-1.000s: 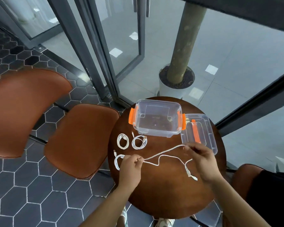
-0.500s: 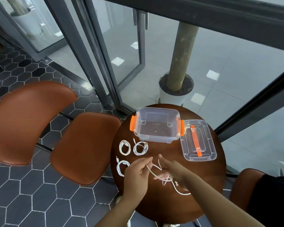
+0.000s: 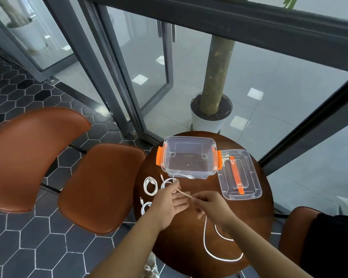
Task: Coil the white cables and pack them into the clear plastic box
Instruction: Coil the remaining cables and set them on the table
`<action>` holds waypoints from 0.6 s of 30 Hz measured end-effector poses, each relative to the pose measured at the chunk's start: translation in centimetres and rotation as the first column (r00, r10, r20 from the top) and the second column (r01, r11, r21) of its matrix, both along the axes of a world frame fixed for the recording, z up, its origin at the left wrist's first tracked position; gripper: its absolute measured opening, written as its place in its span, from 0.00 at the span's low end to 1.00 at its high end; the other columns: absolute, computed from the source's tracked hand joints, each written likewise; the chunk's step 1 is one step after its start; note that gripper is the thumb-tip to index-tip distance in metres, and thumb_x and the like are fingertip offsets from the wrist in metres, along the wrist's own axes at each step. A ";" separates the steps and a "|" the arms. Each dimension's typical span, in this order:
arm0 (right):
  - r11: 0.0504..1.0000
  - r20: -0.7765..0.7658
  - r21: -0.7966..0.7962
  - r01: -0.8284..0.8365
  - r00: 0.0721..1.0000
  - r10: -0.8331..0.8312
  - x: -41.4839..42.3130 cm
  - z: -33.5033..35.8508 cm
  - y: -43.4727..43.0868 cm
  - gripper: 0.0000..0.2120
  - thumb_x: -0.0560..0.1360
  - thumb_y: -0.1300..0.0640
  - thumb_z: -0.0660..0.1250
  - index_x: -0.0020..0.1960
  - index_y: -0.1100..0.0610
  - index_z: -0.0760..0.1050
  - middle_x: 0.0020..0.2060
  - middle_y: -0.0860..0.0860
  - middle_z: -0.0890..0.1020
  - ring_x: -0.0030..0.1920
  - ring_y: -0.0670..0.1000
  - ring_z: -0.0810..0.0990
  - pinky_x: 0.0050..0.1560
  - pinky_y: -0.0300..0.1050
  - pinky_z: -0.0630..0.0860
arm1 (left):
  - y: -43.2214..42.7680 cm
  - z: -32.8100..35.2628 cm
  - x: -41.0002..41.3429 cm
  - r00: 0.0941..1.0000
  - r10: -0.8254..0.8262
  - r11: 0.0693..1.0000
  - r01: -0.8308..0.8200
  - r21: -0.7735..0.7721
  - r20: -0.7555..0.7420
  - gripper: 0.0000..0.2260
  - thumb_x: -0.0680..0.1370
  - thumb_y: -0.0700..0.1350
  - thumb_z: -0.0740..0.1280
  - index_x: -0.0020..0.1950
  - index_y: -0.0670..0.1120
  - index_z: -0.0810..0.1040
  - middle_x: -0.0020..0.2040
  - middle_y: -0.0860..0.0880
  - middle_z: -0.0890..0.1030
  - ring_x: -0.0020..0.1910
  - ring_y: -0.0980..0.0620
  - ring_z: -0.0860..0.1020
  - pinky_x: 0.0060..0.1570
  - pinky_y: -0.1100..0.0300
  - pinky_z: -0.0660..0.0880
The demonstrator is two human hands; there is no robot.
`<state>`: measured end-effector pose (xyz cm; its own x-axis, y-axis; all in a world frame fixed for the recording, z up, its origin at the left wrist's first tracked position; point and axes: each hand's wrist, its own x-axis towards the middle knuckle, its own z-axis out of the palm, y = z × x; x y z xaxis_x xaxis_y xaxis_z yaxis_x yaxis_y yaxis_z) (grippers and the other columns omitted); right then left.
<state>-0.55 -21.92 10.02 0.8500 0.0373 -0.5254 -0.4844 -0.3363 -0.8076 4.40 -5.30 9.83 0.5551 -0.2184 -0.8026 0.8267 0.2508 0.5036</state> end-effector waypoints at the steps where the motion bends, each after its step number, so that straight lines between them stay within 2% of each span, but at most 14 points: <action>1: 0.999 0.011 -0.011 -0.030 0.999 0.031 -0.4 0.3 0.4 0.10 0.77 0.52 0.68 0.37 0.47 0.83 0.26 0.51 0.81 0.27 0.47 0.79 0.35 0.37 0.72 | -0.3 0.1 0.4 0.993 0.097 0.993 -0.101 -0.066 -0.065 0.14 0.84 0.48 0.64 0.60 0.38 0.75 0.51 0.35 0.85 0.50 0.37 0.84 0.56 0.43 0.79; 4: 0.990 0.042 -0.101 -0.102 0.993 0.106 -1.9 0.6 0.9 0.15 0.76 0.51 0.69 0.31 0.41 0.79 0.24 0.47 0.79 0.26 0.45 0.77 0.34 0.36 0.73 | 0.0 0.2 0.9 0.948 0.291 0.948 -0.304 -0.096 -0.130 0.14 0.84 0.48 0.63 0.51 0.38 0.79 0.37 0.41 0.84 0.37 0.43 0.84 0.41 0.47 0.83; 6: 0.982 0.053 -0.154 -0.112 0.991 0.121 -2.7 0.4 0.3 0.16 0.76 0.51 0.69 0.31 0.37 0.78 0.25 0.45 0.79 0.26 0.43 0.77 0.34 0.35 0.73 | 0.7 0.4 1.1 0.932 0.340 0.935 -0.349 -0.060 -0.128 0.14 0.85 0.48 0.61 0.48 0.39 0.79 0.31 0.45 0.80 0.34 0.46 0.83 0.35 0.50 0.81; 9: 0.964 0.074 -0.225 -0.141 0.984 0.162 -2.9 0.1 -0.8 0.18 0.76 0.53 0.71 0.31 0.35 0.78 0.27 0.41 0.80 0.30 0.42 0.79 0.37 0.38 0.75 | 2.3 1.0 1.8 0.935 0.343 0.937 -0.347 -0.031 -0.094 0.15 0.85 0.49 0.60 0.51 0.39 0.80 0.27 0.47 0.78 0.37 0.47 0.78 0.41 0.49 0.78; 13: 0.924 0.087 -0.329 -0.197 0.967 0.237 -1.7 -0.1 -1.6 0.24 0.76 0.56 0.70 0.27 0.35 0.74 0.26 0.37 0.78 0.30 0.40 0.77 0.36 0.36 0.72 | 4.1 2.0 3.1 0.918 0.394 0.915 -0.397 -0.070 -0.048 0.14 0.85 0.48 0.59 0.54 0.40 0.80 0.29 0.47 0.75 0.37 0.48 0.75 0.45 0.48 0.77; 16: 0.901 0.050 -0.379 -0.212 0.967 0.249 -0.3 -0.3 -1.7 0.21 0.77 0.55 0.70 0.28 0.38 0.74 0.24 0.37 0.77 0.30 0.40 0.78 0.33 0.31 0.70 | 5.1 2.5 3.7 0.918 0.395 0.917 -0.393 -0.065 0.034 0.14 0.85 0.48 0.60 0.57 0.40 0.80 0.30 0.49 0.71 0.32 0.52 0.71 0.43 0.52 0.76; 18: 0.878 0.031 -0.418 -0.234 0.962 0.271 0.6 -0.3 -1.6 0.14 0.78 0.53 0.69 0.34 0.41 0.77 0.28 0.37 0.77 0.31 0.39 0.78 0.33 0.29 0.70 | 5.6 2.8 3.7 0.928 0.360 0.933 -0.355 -0.058 0.101 0.14 0.85 0.49 0.60 0.60 0.41 0.79 0.28 0.51 0.70 0.27 0.54 0.70 0.39 0.55 0.74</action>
